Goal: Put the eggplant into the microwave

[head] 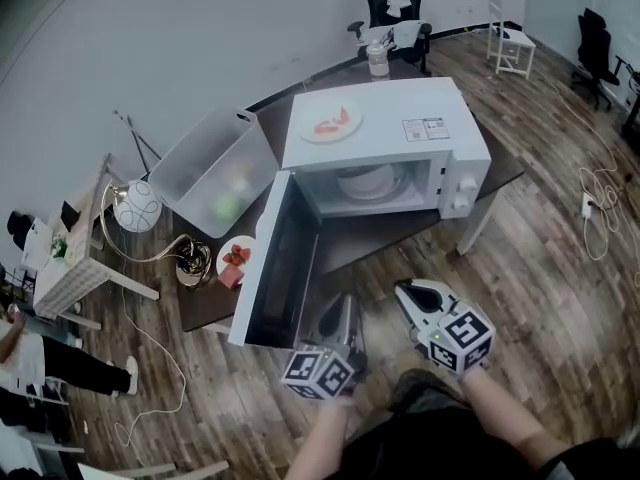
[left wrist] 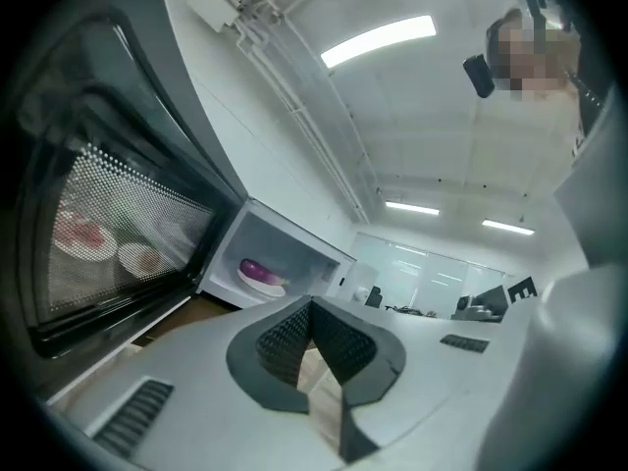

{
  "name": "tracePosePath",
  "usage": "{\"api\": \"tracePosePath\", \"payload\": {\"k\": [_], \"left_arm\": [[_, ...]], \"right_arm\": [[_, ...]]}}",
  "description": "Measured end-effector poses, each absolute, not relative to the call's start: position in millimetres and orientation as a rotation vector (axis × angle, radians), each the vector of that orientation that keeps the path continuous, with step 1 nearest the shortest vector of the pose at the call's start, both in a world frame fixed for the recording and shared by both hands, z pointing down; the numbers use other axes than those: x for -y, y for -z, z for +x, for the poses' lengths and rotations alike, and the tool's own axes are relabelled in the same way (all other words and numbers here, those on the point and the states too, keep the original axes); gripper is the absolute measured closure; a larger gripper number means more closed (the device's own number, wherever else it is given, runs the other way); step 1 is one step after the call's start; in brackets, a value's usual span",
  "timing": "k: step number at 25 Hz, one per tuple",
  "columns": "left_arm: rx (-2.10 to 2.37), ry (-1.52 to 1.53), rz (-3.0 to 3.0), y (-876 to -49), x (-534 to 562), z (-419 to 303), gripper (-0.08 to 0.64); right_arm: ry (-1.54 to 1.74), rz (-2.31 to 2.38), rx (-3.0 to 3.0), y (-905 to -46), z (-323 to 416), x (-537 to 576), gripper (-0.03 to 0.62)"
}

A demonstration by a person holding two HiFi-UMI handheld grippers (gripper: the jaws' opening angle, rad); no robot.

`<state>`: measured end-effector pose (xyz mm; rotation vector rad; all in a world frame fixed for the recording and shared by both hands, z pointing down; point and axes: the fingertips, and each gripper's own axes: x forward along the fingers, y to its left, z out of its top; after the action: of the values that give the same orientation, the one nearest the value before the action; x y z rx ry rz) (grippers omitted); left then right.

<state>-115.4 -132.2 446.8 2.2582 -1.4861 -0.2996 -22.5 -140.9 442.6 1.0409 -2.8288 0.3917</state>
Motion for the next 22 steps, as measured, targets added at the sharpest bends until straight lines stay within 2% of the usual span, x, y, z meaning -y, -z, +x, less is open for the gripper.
{"api": "tracePosePath", "payload": {"k": [10,22], "left_arm": [[1.434,0.352,2.287,-438,80,-103,0.557],[1.407,0.257,2.354,-443,9,-92,0.557]], "right_arm": [[-0.331,1.111,2.829,-421,-12,86,0.592],[-0.285,1.132,2.804,-420,-11,12,0.592]]}}
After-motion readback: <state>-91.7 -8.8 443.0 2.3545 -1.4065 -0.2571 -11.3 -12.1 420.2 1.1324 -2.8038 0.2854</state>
